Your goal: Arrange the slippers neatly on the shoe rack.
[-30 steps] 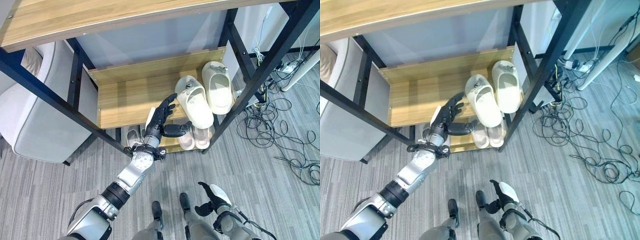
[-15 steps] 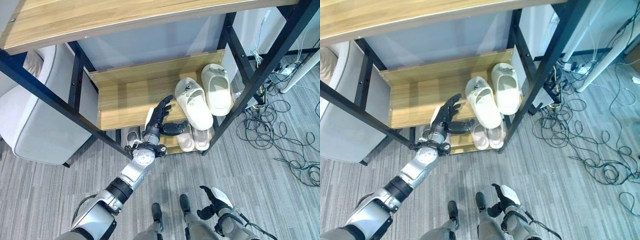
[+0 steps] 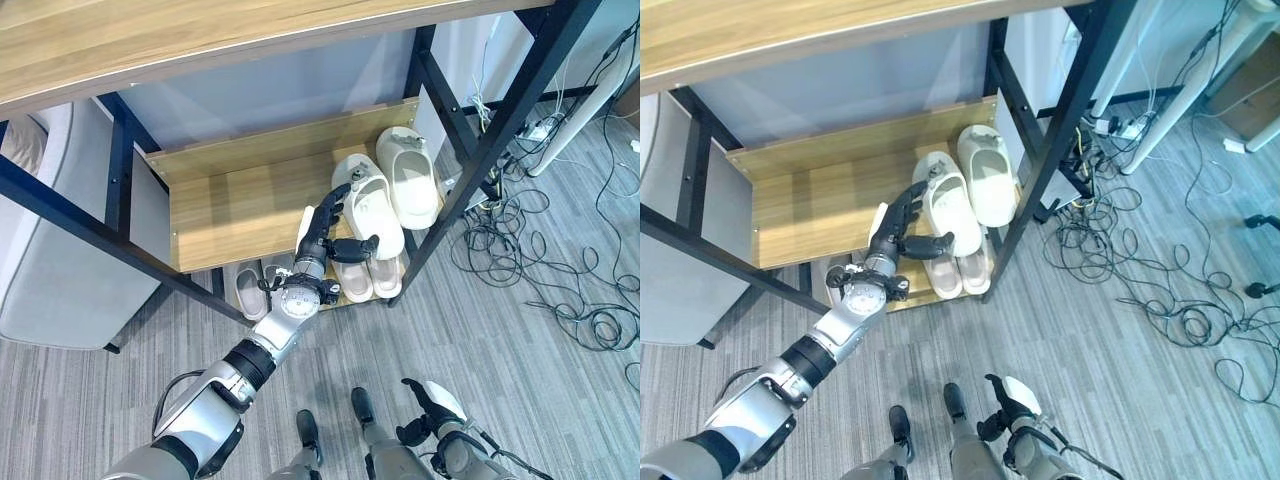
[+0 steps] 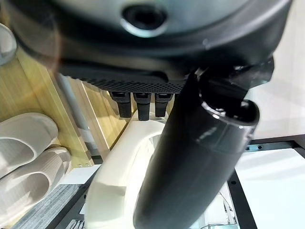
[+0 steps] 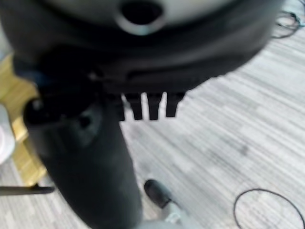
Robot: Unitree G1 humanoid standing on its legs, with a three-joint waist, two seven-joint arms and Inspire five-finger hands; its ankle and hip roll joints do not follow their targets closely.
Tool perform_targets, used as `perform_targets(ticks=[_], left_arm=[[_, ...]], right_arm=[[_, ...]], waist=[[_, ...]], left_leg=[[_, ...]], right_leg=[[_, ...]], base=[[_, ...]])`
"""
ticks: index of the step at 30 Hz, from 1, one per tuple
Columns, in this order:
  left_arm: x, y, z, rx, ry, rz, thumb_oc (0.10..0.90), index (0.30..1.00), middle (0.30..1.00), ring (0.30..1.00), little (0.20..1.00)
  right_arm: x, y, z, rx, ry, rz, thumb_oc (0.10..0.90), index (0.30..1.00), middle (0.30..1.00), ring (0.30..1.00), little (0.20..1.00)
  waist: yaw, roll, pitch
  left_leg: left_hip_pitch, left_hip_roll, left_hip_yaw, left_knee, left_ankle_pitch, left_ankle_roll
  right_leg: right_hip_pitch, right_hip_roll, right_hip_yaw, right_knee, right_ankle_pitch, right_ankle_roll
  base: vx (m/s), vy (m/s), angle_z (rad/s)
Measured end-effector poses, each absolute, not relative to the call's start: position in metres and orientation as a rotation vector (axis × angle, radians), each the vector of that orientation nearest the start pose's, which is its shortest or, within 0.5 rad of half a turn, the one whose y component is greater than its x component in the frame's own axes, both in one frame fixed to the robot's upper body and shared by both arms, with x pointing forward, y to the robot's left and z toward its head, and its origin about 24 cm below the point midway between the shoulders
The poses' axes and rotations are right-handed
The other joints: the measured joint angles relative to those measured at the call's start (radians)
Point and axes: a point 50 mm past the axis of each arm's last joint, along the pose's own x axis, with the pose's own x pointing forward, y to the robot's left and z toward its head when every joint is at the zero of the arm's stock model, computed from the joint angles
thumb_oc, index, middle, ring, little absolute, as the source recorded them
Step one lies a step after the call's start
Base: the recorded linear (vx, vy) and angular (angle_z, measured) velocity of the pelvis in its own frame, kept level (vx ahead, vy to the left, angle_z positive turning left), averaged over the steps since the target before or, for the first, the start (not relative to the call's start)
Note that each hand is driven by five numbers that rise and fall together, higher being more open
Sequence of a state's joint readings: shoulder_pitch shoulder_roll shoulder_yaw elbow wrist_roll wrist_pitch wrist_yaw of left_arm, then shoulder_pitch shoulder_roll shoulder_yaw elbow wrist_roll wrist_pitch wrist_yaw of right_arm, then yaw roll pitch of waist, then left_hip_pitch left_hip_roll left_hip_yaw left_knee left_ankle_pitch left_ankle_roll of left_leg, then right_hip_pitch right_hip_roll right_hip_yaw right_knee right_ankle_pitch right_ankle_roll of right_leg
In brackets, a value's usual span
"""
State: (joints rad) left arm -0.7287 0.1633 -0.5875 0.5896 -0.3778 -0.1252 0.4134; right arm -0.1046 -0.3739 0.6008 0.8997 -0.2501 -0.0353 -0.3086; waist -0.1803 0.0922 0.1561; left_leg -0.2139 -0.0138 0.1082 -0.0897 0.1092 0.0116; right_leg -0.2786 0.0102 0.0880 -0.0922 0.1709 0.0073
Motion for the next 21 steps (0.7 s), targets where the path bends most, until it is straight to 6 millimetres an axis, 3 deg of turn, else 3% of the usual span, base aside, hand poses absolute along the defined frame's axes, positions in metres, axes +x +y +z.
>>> perform_targets(ticks=[10, 21], left_arm=[[0.354, 0.05, 0.11, 0.116, -0.154, -0.162, 0.8, 0.9, 0.9, 0.9, 0.9], [0.357, 0.063, 0.123, 0.153, -0.21, -0.171, 0.8, 0.9, 0.9, 0.9, 0.9]], right_arm=[[0.185, -0.205, -0.116, -0.958, 0.649, 0.234, 0.8, 0.9, 0.9, 0.9, 0.9], [0.19, -0.207, -0.115, -0.951, 0.657, 0.219, 0.8, 0.9, 0.9, 0.9, 0.9]], waist=[[0.0, 0.0, 0.0], [0.01, 0.001, -0.001]], left_leg=[[0.0, -0.001, 0.001, 0.0, -0.001, 0.001], [0.026, 0.0, 0.001, 0.0, 0.001, 0.0]], right_leg=[[0.0, -0.001, 0.001, 0.0, 0.001, 0.001], [0.027, 0.0, -0.004, 0.0, 0.0, 0.004]], base=[[0.0, 0.0, 0.0], [0.0, -0.012, 0.01]])
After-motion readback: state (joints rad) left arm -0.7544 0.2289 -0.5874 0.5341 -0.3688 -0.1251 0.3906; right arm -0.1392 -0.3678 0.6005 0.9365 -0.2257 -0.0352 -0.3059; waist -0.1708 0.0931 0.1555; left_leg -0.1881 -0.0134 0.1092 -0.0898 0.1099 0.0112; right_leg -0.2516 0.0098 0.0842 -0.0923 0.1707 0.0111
